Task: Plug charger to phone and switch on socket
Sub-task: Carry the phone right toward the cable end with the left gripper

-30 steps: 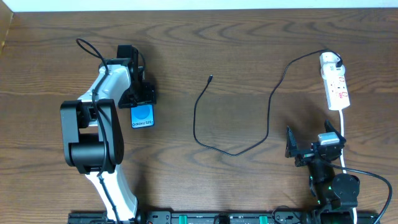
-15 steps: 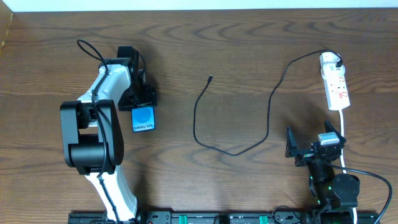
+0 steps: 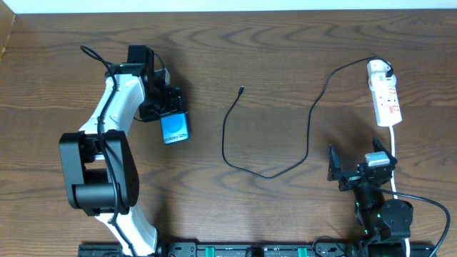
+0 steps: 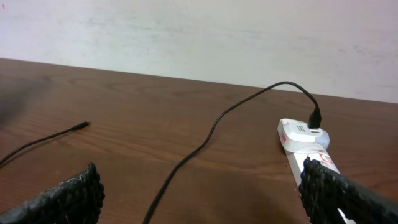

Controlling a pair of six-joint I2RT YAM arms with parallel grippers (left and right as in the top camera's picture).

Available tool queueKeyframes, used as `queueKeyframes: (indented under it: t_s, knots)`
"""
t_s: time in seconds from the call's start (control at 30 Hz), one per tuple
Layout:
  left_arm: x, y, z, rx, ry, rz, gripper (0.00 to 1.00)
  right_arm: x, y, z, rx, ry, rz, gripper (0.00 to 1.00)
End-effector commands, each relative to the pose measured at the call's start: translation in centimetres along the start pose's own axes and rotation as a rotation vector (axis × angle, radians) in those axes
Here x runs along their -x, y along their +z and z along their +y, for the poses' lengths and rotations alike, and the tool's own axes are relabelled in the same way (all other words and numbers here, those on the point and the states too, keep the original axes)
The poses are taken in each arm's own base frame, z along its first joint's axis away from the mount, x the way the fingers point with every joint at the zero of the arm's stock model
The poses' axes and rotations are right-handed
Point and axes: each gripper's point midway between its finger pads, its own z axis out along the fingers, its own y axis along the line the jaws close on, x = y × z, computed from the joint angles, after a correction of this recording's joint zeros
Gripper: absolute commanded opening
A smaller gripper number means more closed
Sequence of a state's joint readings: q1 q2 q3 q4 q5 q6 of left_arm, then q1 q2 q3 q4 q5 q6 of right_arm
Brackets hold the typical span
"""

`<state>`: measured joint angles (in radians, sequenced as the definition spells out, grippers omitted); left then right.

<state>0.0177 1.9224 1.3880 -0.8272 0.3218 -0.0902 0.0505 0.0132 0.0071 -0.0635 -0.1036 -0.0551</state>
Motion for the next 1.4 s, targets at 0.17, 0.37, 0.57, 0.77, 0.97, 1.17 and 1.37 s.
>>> queueKeyframes:
  t_s: [0.17,0.37,0.57,0.77,0.97,1.17,1.37]
  knots:
    - [-0.4,-1.9,-5.1,-0.279,-0.038,0.018,0.74,-0.2,0.0,-0.2,-0.008,0.014,0.005,0.99]
    - [-0.8,-2.8,-7.4,-0.417,-0.083,0.054,0.74,-0.2,0.0,-0.2,-0.008,0.014,0.005,0.99]
    - [-1.1,-3.6,-8.9,-0.516,-0.156,0.097,0.74,-0.2,0.0,-0.2,-0.008,0.014,0.006,0.99]
    - [-1.2,-4.0,-9.6,-0.552,-0.308,0.153,0.74,-0.2,0.0,-0.2,-0.008,0.014,0.006,0.99]
    - [-1.2,-4.0,-9.6,-0.543,-0.425,0.187,0.74,-0.2,0.0,-0.2,-0.008,0.014,0.006,0.99]
    - [-1.2,-4.0,-9.6,-0.539,-0.482,0.203,0.74,-0.2,0.0,-0.2,-0.008,0.014,0.006,0.99]
    - [-1.2,-4.0,-9.6,-0.539,-0.482,0.203,0.74,-0.2,0.0,-0.2,-0.008,0.014,0.006,0.99]
